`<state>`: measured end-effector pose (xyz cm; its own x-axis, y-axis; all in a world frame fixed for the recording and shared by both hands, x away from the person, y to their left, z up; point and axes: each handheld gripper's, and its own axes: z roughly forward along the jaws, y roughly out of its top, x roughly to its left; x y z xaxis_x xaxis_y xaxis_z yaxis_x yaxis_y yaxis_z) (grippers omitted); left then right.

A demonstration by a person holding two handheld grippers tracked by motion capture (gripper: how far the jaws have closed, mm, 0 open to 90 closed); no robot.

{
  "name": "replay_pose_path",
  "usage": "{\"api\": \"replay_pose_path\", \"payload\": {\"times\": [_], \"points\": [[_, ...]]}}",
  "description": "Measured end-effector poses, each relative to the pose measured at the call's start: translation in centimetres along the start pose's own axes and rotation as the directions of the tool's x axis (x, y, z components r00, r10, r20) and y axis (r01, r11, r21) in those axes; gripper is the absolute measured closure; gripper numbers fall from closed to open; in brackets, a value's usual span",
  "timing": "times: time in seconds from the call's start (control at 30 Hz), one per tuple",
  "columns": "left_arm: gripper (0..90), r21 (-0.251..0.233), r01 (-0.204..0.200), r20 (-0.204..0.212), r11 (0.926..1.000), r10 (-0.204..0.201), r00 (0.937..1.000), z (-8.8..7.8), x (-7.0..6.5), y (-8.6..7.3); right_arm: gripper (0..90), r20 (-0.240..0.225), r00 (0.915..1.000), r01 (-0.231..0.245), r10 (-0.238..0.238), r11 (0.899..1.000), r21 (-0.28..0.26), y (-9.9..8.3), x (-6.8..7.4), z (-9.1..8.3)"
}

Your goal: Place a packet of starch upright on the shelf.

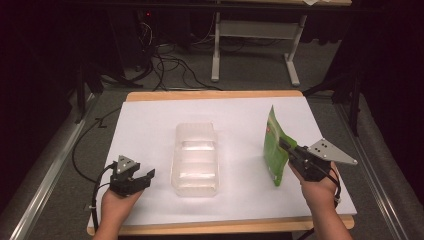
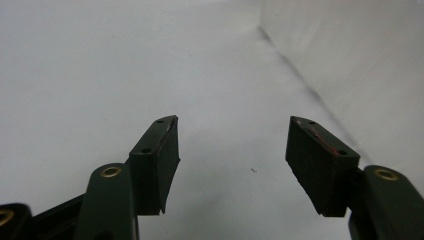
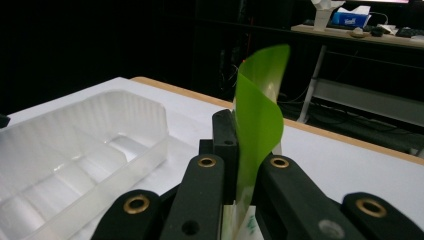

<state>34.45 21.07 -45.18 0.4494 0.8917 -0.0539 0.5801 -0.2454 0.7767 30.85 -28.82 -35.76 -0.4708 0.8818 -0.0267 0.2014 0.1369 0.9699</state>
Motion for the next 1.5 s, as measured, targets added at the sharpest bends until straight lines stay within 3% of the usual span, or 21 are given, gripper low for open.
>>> {"api": "replay_pose_path", "payload": {"times": [0.3, 0.43, 0.53, 0.6, 0.8, 0.93, 1.17, 1.33, 1.5], "points": [[38.5, -0.005, 0.004, 0.000, 1.0000, -0.004, 1.0000, -0.1, 0.2, 0.0, 90.0, -0.008, 0.9998, -0.018, 0.017, 0.999, -0.043, 2.2, -0.1, 1.5], [38.5, -0.007, 0.008, 0.002, 0.9999, -0.008, 1.0000, -0.2, 0.3, 0.0, 90.0, -0.013, 0.9989, -0.047, 0.046, 0.997, -0.063, 2.0, -0.1, 2.0], [38.6, -0.006, 0.008, 0.004, 1.0000, -0.007, 1.0000, -0.2, 0.3, -0.1, 90.0, -0.008, 0.9995, -0.032, 0.032, 0.999, -0.008, 0.3, 0.2, 2.5], [38.6, -0.005, 0.004, 0.006, 1.0000, -0.004, 1.0000, -0.1, 0.2, -0.1, 90.0, -0.015, 0.9986, -0.051, 0.051, 0.998, -0.019, -0.7, 0.1, 2.3], [38.5, 0.002, -0.008, 0.009, 1.0000, 0.008, 0.9999, 0.0, 0.0, 0.0, 82.9, -0.046, 0.9963, -0.072, 0.072, 0.997, -0.004, -1.7, -0.3, 1.8], [38.4, 0.005, -0.010, 0.011, 0.9999, 0.010, 0.9999, 0.0, -0.1, 0.0, 74.7, -0.062, 0.9926, -0.102, 0.104, 0.994, 0.032, -2.4, -0.7, 2.4], [38.3, 0.011, -0.014, 0.021, 0.9998, 0.013, 0.9997, 0.1, -0.2, 0.0, 70.2, -0.067, 0.9879, -0.133, 0.140, 0.986, 0.102, -3.6, -1.5, 3.7], [38.3, 0.005, -0.016, 0.019, 0.9999, 0.016, 0.9997, 0.1, -0.2, 0.0, 62.7, -0.034, 0.9914, -0.121, 0.126, 0.984, 0.128, -4.0, -1.5, 4.1], [38.3, 0.006, -0.021, 0.021, 0.9998, 0.021, 0.9996, 0.0, -0.2, 0.0, 63.7, -0.014, 0.9885, -0.147, 0.151, 0.979, 0.142, -4.1, -1.3, 4.1]]}}
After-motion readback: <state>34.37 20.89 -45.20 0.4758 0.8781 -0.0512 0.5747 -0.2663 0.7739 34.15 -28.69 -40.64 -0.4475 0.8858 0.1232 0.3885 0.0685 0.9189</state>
